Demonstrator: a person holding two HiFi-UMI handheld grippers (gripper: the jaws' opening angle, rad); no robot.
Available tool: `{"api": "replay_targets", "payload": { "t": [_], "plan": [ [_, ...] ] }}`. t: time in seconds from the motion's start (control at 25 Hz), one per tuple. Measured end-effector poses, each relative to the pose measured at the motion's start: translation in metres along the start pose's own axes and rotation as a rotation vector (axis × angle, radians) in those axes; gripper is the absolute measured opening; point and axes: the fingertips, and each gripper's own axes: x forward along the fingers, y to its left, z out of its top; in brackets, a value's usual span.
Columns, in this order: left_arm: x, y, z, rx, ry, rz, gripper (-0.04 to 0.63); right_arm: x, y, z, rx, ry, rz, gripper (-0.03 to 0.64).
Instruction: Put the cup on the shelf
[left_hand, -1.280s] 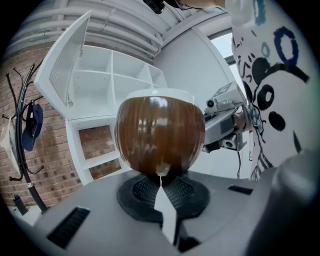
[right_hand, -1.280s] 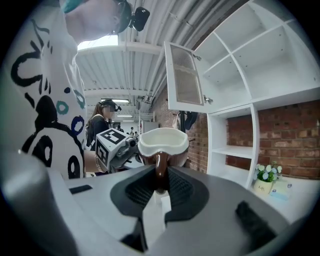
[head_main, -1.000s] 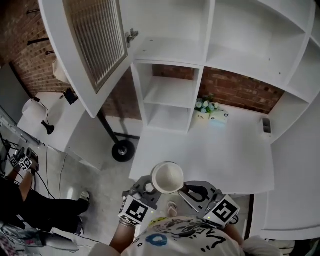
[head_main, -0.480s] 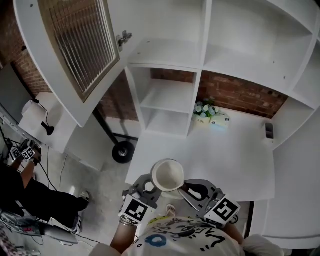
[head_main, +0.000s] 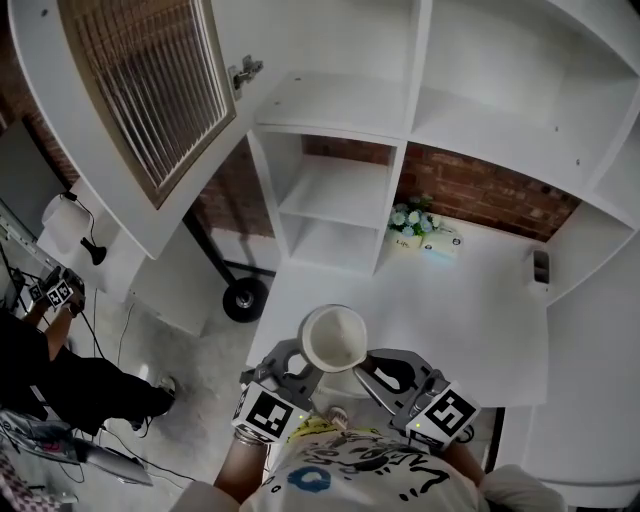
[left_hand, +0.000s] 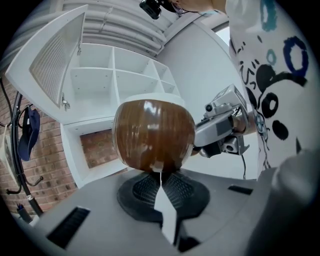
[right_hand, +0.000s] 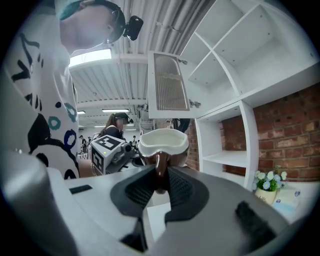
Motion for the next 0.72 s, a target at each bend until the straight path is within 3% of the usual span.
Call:
{"api": "replay_targets", "payload": {
  "t": [0.72],
  "plan": [
    [0.024, 0.088, 0.036, 0.107, -0.082, -0.023, 0.018, 0.053, -0.057, 0.058, -0.126, 0.004, -0.053, 0.061]
  ]
}}
